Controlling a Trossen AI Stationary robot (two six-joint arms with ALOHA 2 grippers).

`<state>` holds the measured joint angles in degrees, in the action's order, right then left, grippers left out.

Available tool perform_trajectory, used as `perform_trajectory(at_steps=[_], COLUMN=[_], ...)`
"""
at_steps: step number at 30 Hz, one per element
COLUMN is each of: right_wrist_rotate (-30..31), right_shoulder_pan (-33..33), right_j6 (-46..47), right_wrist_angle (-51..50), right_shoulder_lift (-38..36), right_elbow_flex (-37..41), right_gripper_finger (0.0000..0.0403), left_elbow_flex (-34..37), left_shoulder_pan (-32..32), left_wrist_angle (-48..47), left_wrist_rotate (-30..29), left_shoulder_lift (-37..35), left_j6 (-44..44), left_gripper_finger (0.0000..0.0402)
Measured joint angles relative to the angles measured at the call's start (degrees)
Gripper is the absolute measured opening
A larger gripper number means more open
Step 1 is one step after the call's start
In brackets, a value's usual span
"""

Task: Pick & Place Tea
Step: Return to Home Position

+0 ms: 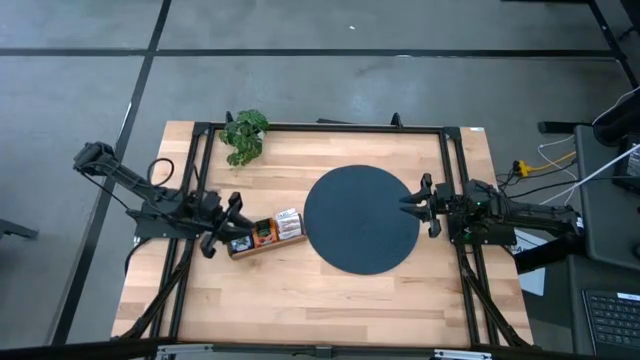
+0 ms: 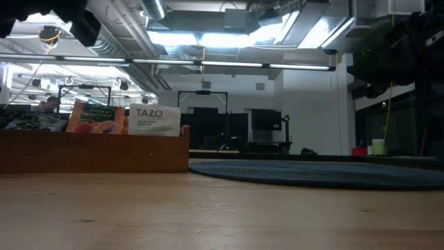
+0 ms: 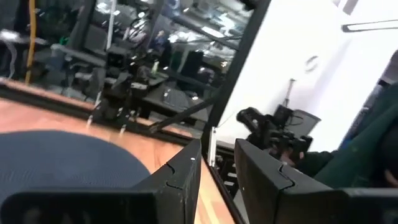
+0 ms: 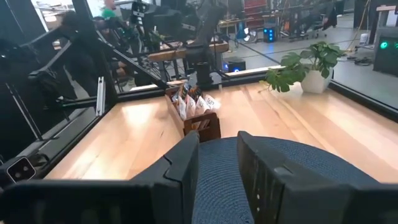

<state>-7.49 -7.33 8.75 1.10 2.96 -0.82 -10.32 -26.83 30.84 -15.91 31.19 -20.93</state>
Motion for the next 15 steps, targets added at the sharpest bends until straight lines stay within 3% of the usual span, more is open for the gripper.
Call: perform_trajectory(at_steps=[6, 15], right_wrist_rotate=[0.0, 0.0], right_shoulder_pan=[0.0, 0.0], right_j6=[-0.1, -0.1], right_wrist_angle=[0.0, 0.0], right_shoulder_lift=[0.0, 0.0], right_elbow_flex=[0.0, 0.0], right_gripper_finger=[0.0112, 0.0112], left_elbow_flex=[4.0, 6.4], left_shoulder_pan=[-0.1, -0.1], left_wrist_angle=[-1.6, -12.5], left_wrist_rotate=[4.3, 10.8], left_shoulder_lift=[-7.9, -20.6], left_j6=[4.8, 11.3], left_gripper_finger=[0.0093, 0.0092])
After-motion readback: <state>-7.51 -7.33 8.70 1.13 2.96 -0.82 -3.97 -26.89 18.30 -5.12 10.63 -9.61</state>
